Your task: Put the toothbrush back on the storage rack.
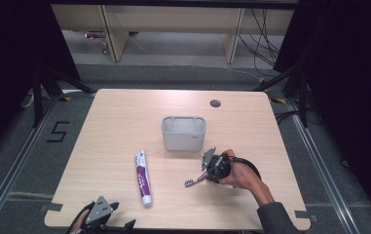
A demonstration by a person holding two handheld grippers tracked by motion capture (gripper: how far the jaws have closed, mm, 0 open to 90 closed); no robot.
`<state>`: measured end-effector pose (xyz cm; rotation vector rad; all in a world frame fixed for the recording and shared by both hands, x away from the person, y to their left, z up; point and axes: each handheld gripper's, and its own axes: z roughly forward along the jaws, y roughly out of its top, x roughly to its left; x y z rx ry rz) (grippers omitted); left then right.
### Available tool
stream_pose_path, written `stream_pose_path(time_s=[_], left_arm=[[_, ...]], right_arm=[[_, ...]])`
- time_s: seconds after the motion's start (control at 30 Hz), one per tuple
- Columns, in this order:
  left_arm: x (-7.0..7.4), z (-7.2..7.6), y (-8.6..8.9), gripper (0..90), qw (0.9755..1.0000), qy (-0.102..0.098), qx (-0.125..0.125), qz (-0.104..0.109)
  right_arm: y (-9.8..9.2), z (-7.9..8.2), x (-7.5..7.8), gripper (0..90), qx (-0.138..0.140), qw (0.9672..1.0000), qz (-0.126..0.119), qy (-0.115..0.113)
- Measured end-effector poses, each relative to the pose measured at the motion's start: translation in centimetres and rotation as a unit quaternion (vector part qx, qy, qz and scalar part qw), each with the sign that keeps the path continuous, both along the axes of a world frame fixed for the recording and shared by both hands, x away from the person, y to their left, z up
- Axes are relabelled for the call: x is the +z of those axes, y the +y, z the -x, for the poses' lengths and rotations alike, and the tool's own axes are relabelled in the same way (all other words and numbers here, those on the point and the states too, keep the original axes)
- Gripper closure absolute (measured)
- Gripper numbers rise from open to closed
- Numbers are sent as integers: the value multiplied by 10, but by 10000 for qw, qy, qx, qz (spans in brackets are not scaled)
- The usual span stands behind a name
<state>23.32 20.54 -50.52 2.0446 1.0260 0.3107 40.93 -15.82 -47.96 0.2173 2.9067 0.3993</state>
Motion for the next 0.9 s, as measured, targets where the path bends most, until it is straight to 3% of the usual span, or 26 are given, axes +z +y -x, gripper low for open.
stream_pose_path(time_s=[0.07,0.1,0.13,0.17,0.23,0.3,0.4,0.43,0.47,0.5,0.53,0.57,0.63,0.67,0.7,0.73,0.8,0.87,0.9], left_arm=[[0,0,1,173,10000,11,-44,-47],[0,0,1,173,10000,9,-38,-41],[0,0,1,173,10000,9,-28,-38],[1,0,1,173,10000,20,-7,-29],[1,0,1,173,10000,23,-19,-28],[0,0,1,173,10000,-3,-8,-80],[0,0,1,173,10000,-3,-13,-41],[0,0,1,173,10000,-3,-13,-41],[0,0,0,173,10000,4,-27,-23],[0,0,1,173,10000,9,-35,-43],[0,0,1,173,10000,-10,-18,-63],[0,0,0,173,10000,11,-18,-13],[0,0,0,173,10000,4,-13,10],[0,0,0,173,10000,7,-9,7],[0,0,1,173,10000,9,-47,-49],[0,0,0,173,10000,6,-10,11],[0,1,0,173,10000,6,-15,9],[0,0,1,173,10000,-1,-25,-69],[0,0,1,173,10000,-1,-25,-69]], right_arm=[[2,-1,1,692,82,9999,109,27],[4,1,1,699,-45,9998,139,135],[5,-2,2,704,134,9996,252,20],[7,-2,2,710,195,9995,227,58],[8,-2,3,738,87,9990,413,124],[9,-8,2,760,546,9977,394,4],[10,-4,3,787,239,9984,470,182],[10,-4,3,787,239,9984,470,182],[10,-8,2,802,421,9979,475,138],[10,-6,2,807,288,9981,503,224],[10,-7,3,810,393,9975,555,179],[11,-5,4,811,242,9976,587,276],[12,-5,4,812,209,9973,632,310],[12,-2,5,813,-58,9966,713,408],[12,-3,5,814,-69,9963,726,449],[12,-8,4,816,268,9963,744,323],[13,-6,4,819,88,9951,870,458],[15,-9,5,820,221,9950,889,405],[16,-5,5,820,-5,9945,918,505]])
